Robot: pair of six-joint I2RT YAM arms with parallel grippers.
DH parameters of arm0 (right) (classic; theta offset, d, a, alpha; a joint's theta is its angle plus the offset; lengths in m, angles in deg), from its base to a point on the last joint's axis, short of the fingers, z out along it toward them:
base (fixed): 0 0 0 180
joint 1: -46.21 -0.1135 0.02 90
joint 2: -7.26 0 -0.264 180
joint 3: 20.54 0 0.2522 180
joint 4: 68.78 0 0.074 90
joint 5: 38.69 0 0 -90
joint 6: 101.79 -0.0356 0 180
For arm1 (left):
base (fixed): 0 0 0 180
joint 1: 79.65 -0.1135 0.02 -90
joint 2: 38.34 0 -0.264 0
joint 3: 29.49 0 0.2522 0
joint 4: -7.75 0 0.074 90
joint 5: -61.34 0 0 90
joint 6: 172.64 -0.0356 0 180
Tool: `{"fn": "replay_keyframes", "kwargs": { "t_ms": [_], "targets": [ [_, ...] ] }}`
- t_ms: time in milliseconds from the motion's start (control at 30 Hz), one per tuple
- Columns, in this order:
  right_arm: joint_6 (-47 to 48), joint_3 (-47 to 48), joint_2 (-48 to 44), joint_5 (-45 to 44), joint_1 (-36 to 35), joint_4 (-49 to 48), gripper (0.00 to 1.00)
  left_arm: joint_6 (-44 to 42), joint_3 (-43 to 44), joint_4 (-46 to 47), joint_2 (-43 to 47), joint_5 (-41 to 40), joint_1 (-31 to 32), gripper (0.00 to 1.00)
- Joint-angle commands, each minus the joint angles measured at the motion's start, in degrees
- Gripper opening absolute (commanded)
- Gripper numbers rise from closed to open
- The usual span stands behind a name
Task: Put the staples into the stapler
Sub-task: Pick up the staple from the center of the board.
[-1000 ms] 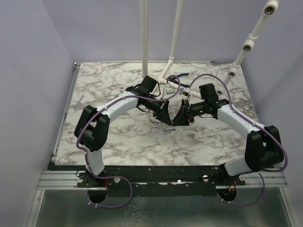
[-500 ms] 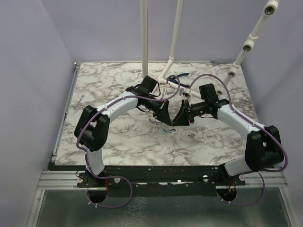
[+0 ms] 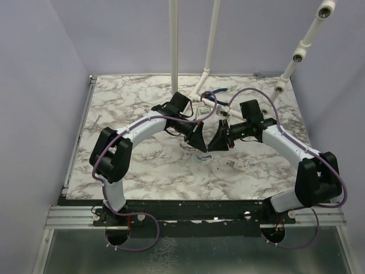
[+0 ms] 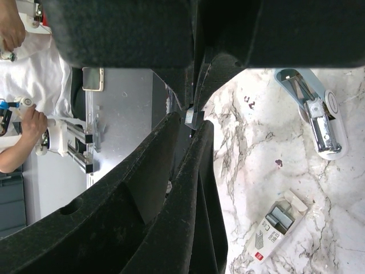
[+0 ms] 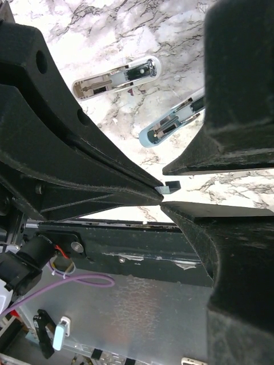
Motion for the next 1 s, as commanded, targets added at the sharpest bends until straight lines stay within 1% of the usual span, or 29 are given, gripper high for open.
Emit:
{"fn": "replay_keyframes", "kwargs": {
  "t_ms": [0,133,667,967],
  "targets": [
    [1.7,0.36,-0.42,0.99,-0.29,1.4,0.28,-0.04,-0.7,0.66,0.05,2.33,0.02,0.0],
    [2.16,0.54,-0.14,0.77,-0.26,1.52,0.24,-0.03,-0.84,0.66,0.18,2.55,0.02,0.0],
    [5.0,0.59,1.08,1.43,-0.29,3.12,0.24,0.02,-1.06,0.74,0.16,3.45,0.01,0.0],
    [4.71,0.81,1.52,2.72,-0.26,3.37,0.15,-0.14,-1.15,0.74,0.11,3.57,0.02,0.0]
  ]
}}
